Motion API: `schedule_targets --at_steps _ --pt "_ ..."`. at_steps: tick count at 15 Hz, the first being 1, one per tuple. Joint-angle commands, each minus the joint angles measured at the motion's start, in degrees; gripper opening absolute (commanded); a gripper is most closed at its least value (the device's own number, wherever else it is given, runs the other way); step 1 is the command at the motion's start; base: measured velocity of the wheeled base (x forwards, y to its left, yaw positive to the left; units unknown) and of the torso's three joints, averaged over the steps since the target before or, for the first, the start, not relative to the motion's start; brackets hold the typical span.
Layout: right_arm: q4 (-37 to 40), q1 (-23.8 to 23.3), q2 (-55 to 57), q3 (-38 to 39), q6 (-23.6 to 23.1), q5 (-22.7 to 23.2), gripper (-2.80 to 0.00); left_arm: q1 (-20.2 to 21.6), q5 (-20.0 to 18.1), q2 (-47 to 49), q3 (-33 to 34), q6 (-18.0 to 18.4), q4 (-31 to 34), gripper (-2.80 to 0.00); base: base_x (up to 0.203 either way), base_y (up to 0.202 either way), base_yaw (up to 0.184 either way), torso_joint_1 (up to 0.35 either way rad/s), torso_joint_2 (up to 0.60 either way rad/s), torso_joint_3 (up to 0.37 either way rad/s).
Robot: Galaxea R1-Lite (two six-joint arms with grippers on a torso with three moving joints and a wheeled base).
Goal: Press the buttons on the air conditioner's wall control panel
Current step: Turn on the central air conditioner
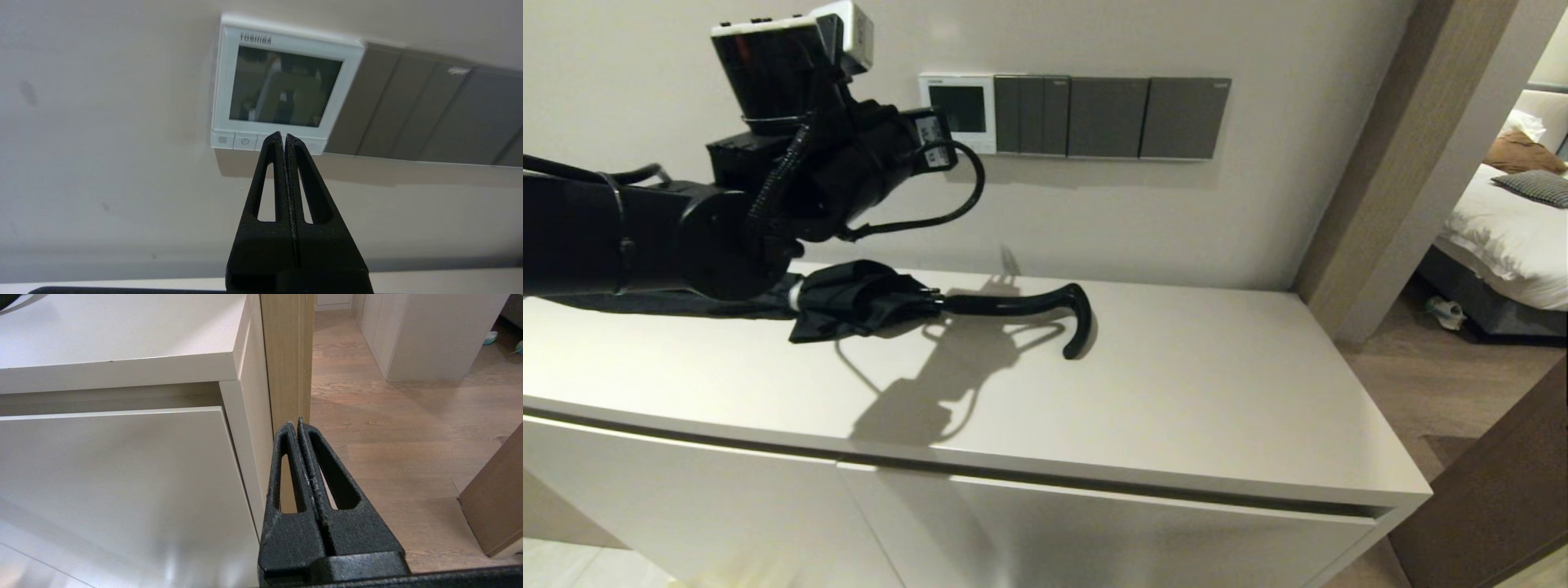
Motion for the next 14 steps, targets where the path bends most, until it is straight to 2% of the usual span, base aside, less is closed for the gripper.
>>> schedule_targets --at_steps 1,4,6,14 --pt "-0.02 0.01 0.0 0.18 0.02 0.0 -2.8 -1.19 0.77 3.25 -1.14 0.02 -0.47 -2.8 0.0 0.0 0.0 0.0 0.0 0.0" --pt "-0.02 0.01 0.0 0.18 0.02 0.0 -2.8 -1.42 1.02 3.43 -1.05 0.19 -0.82 -2.8 0.0 0.0 0.0 0.0 0.0 0.0" --pt "-0.02 0.01 0.0 0.18 0.02 0.0 -2.8 -4.25 2.06 4.23 -0.54 0.88 -2.46 -2.8 0.0 0.0 0.0 0.0 0.0 0.0" --pt "-0.02 0.01 0.0 0.18 0.02 0.0 -2.8 -6.11 2.07 5.97 -1.79 0.73 -3.15 -2.8 0.0 0.0 0.0 0.0 0.0 0.0"
